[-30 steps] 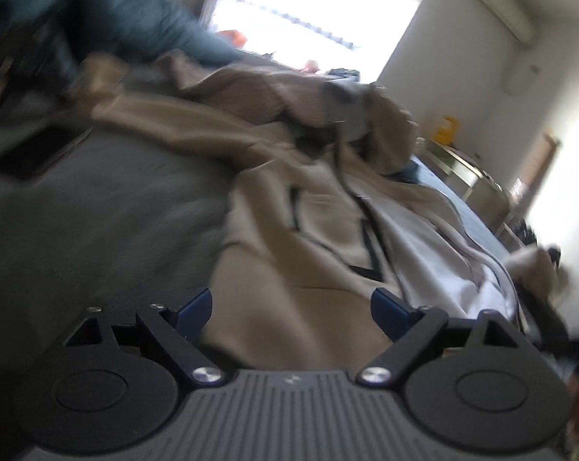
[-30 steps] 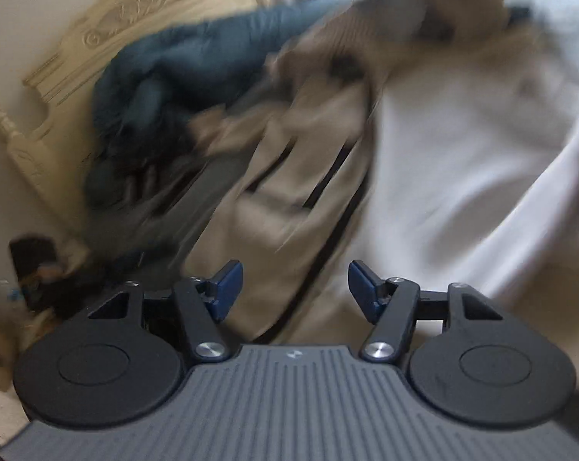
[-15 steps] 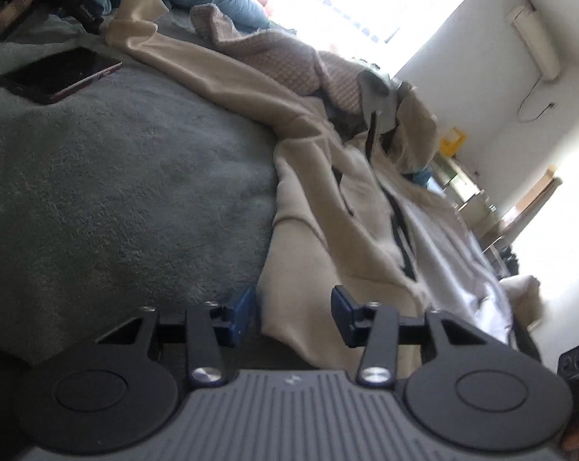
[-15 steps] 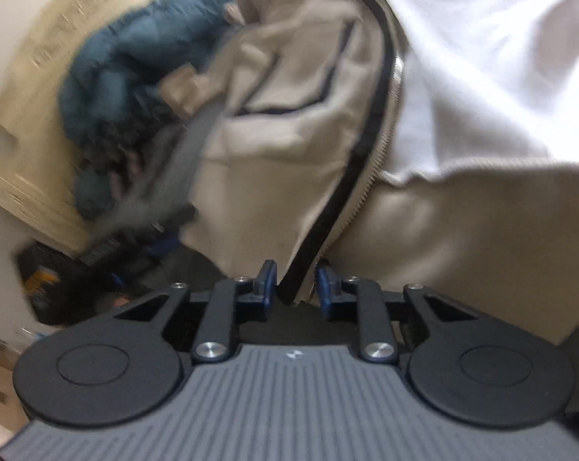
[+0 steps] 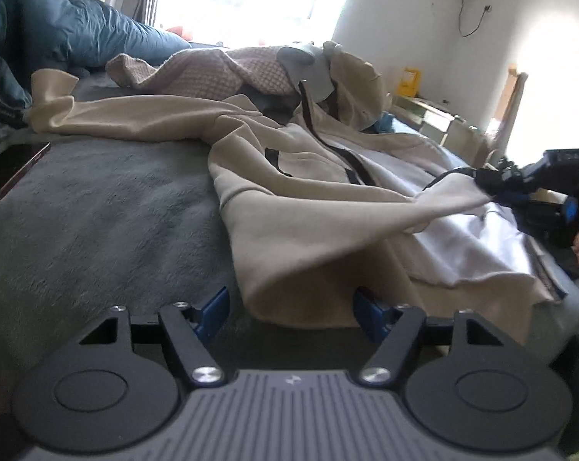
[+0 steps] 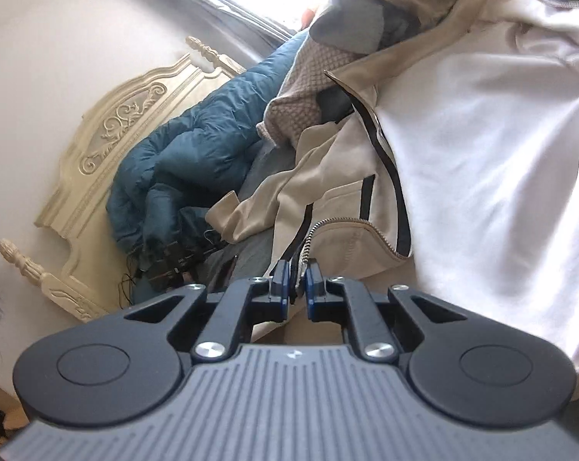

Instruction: Fold clothes

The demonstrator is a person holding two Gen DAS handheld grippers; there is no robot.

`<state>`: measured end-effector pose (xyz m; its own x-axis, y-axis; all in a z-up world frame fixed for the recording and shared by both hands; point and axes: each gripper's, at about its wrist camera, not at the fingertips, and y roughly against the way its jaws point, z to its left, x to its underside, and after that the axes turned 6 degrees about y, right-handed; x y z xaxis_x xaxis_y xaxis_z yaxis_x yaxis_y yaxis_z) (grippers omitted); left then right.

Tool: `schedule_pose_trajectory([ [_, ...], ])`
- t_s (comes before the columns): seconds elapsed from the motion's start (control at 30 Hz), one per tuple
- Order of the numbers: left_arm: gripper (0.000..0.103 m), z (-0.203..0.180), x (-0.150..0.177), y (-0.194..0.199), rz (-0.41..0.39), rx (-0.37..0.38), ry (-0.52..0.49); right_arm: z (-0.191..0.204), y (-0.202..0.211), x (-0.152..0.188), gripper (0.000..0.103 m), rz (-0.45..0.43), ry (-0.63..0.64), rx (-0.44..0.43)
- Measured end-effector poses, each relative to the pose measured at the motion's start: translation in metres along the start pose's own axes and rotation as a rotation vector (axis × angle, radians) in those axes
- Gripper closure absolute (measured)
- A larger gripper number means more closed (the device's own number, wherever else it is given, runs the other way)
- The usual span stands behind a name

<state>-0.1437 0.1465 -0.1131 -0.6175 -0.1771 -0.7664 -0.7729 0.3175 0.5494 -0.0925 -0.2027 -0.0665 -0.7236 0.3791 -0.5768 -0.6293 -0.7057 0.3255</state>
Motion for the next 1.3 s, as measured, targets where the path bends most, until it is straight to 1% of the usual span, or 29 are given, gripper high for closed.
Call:
schedule_pose_trajectory([
  [0.1, 0.056, 0.002, -0.004, -0.018, 0.003, -0.04, 0.041, -0.008, -0.005, 0.0, 0.096, -0.011, -0.037, -0.01],
  [0.13, 0.069, 0.002, -0.005, -0.022, 0.004, -0.066, 0.043, -0.01, -0.006, 0.0, 0.096, -0.015, -0.045, -0.013],
  [0.17, 0.09, 0.001, -0.005, -0.023, -0.001, -0.092, 0.042, -0.012, -0.007, -0.001, 0.096, -0.018, -0.052, -0.016],
  [0.2, 0.1, 0.001, -0.007, -0.02, -0.007, -0.104, 0.048, -0.012, -0.007, -0.001, 0.096, -0.018, -0.053, -0.016],
  [0.27, 0.1, -0.001, -0.013, -0.009, -0.03, -0.127, 0.057, -0.012, -0.008, 0.0, 0.096, -0.018, -0.051, -0.015],
  [0.33, 0.1, -0.008, -0.018, 0.013, -0.098, -0.193, -0.004, -0.009, -0.005, 0.001, 0.096, -0.013, -0.03, -0.022],
  [0.43, 0.1, -0.013, -0.024, 0.046, -0.144, -0.237, -0.079, -0.005, 0.0, 0.005, 0.096, 0.019, -0.018, -0.06],
  [0.5, 0.1, -0.015, -0.023, 0.054, -0.123, -0.255, -0.12, -0.001, 0.002, 0.011, 0.096, 0.05, 0.002, -0.077],
  [0.53, 0.1, -0.016, -0.021, 0.057, -0.109, -0.265, -0.141, 0.0, 0.001, 0.016, 0.096, 0.068, 0.016, -0.071],
  [0.6, 0.1, -0.017, -0.013, 0.052, -0.067, -0.291, -0.175, 0.001, -0.001, 0.026, 0.096, 0.102, 0.043, -0.054],
  [0.67, 0.1, -0.013, -0.001, 0.041, -0.018, -0.316, -0.185, 0.002, -0.004, 0.037, 0.096, 0.135, 0.069, -0.037],
  [0.73, 0.1, -0.011, 0.008, 0.032, 0.008, -0.336, -0.205, -0.006, -0.008, 0.048, 0.096, 0.17, 0.046, -0.014],
  [0.87, 0.1, -0.011, 0.017, 0.027, 0.025, -0.354, -0.277, -0.024, -0.018, 0.071, 0.096, 0.246, 0.011, 0.071],
  [0.9, 0.099, -0.011, 0.017, 0.027, 0.032, -0.353, -0.292, -0.026, -0.02, 0.074, 0.096, 0.259, 0.011, 0.075],
  [0.93, 0.096, -0.009, 0.016, 0.028, 0.043, -0.345, -0.3, -0.025, -0.02, 0.076, 0.096, 0.268, 0.014, 0.076],
  [0.97, 0.09, -0.007, 0.015, 0.031, 0.05, -0.337, -0.297, -0.024, -0.02, 0.077, 0.094, 0.277, 0.018, 0.077],
  [1.0, 0.085, -0.004, 0.013, 0.035, 0.06, -0.329, -0.271, -0.02, -0.019, 0.076, 0.093, 0.285, 0.038, 0.079],
  [1.03, 0.073, 0.0, 0.011, 0.039, 0.071, -0.32, -0.239, -0.015, -0.017, 0.074, 0.091, 0.289, 0.065, 0.087],
  [1.07, 0.066, 0.008, 0.008, 0.044, 0.087, -0.301, -0.175, -0.011, -0.014, 0.071, 0.089, 0.29, 0.083, 0.091],
  [1.1, 0.066, 0.016, 0.004, 0.05, 0.105, -0.279, -0.103, -0.008, -0.011, 0.068, 0.089, 0.289, 0.099, 0.095],
  [1.17, 0.066, 0.038, -0.004, 0.062, 0.118, -0.205, 0.062, -0.005, -0.004, 0.063, 0.085, 0.272, 0.101, 0.081],
  [1.2, 0.066, 0.049, -0.008, 0.068, 0.115, -0.163, 0.145, -0.005, -0.001, 0.06, 0.084, 0.263, 0.093, 0.07],
  [1.23, 0.066, 0.059, -0.009, 0.073, 0.106, -0.127, 0.217, -0.006, 0.0, 0.057, 0.08, 0.254, 0.083, 0.064],
  [1.27, 0.065, 0.065, -0.01, 0.076, 0.094, -0.097, 0.27, -0.007, 0.0, 0.055, 0.076, 0.245, 0.072, 0.058],
  [1.3, 0.064, 0.072, -0.01, 0.078, 0.082, -0.069, 0.319, -0.01, -0.001, 0.054, 0.075, 0.24, 0.06, 0.056],
])
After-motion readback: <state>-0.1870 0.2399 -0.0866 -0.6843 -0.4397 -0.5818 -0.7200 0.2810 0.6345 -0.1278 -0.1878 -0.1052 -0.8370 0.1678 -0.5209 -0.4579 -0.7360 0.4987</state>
